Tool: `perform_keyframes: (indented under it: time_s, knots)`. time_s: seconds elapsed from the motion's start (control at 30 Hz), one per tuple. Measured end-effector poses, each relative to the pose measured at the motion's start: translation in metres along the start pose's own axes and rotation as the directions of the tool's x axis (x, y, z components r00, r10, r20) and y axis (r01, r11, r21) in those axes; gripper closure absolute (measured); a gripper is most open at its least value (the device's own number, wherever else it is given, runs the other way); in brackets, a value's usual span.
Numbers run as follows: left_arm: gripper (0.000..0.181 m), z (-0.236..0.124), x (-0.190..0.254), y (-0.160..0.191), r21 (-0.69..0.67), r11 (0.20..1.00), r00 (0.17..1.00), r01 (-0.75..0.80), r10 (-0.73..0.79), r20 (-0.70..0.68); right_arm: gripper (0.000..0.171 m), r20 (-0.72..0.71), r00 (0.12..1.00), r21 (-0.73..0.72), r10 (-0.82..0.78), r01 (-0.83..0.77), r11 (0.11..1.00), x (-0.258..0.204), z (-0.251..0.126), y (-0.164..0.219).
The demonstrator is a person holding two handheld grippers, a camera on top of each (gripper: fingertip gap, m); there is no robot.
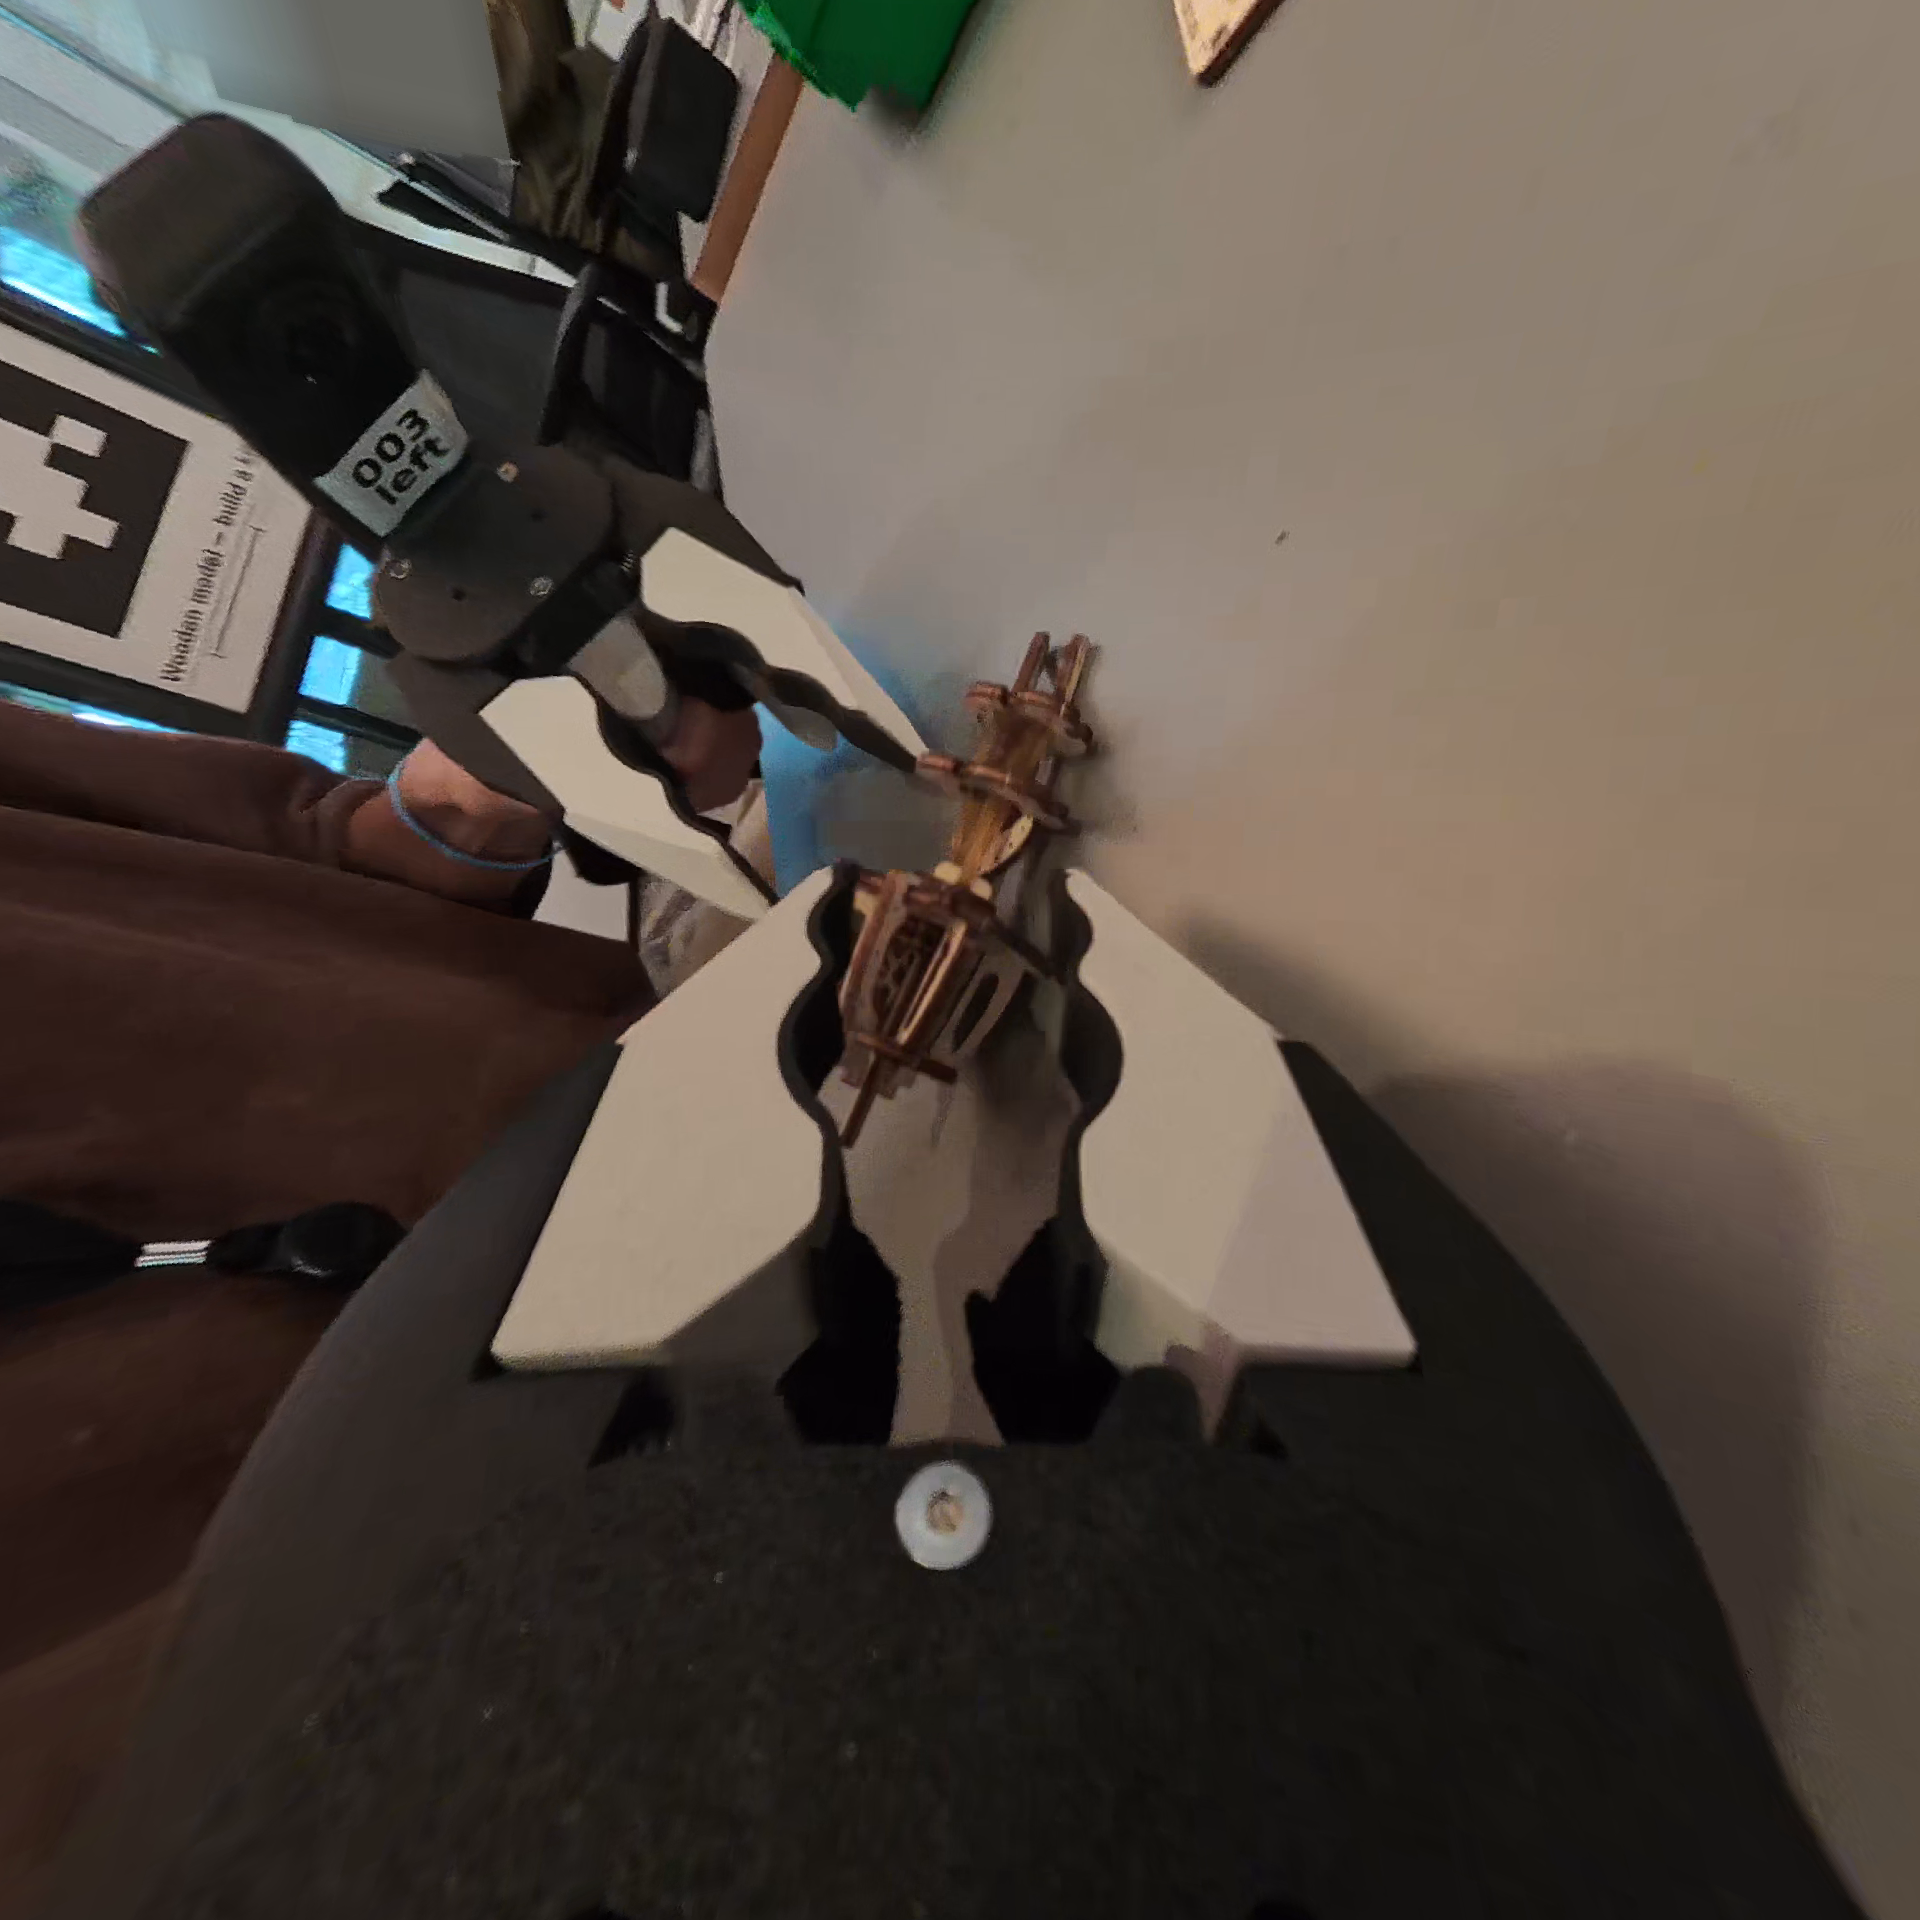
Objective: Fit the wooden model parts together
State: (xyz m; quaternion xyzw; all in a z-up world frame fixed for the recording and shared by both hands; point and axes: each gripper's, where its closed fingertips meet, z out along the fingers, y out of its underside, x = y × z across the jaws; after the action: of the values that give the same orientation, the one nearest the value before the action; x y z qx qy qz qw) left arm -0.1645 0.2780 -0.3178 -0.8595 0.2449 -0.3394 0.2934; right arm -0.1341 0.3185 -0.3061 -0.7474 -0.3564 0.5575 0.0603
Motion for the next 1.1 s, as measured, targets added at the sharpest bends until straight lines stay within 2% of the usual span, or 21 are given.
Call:
perform_keyframes:
  time_s: [0.2, 0.4, 0.57, 0.73, 0.97, 1.1]
  knots:
    - [0.123, 0.010, 0.020, 0.002, 0.053, 0.979, 0.977, 0.198, -0.193, -0.092, 0.124, -0.102, 0.993, -0.041, -0.062, 0.058, 0.997, -0.013, 0.008, 0.023]
    - [0.115, 0.004, 0.026, 0.006, 0.017, 0.941, 0.921, 0.337, -0.325, -0.215, 0.125, 0.014, 1.000, 0.010, -0.027, 0.027, 1.000, -0.046, 0.014, 0.034]
    - [0.108, -0.004, 0.027, 0.012, -0.018, 0.929, 0.916, 0.369, -0.367, -0.164, 0.125, 0.037, 0.999, 0.019, 0.027, -0.027, 0.999, -0.042, 0.018, 0.044]
    - [0.115, 0.007, 0.030, 0.016, -0.059, 0.970, 0.969, 0.235, -0.239, -0.069, 0.124, 0.176, 0.982, 0.057, 0.073, -0.084, 0.995, -0.055, 0.021, 0.040]
    - [0.131, 0.002, 0.030, 0.019, -0.137, 0.990, 0.996, 0.041, -0.052, -0.078, 0.125, 0.233, 0.967, 0.054, 0.100, -0.115, 0.992, -0.056, 0.023, 0.039]
    - [0.133, 0.000, 0.031, 0.021, -0.182, 0.983, 0.996, -0.025, 0.008, -0.090, 0.125, 0.252, 0.963, 0.056, 0.096, -0.113, 0.992, -0.060, 0.024, 0.038]
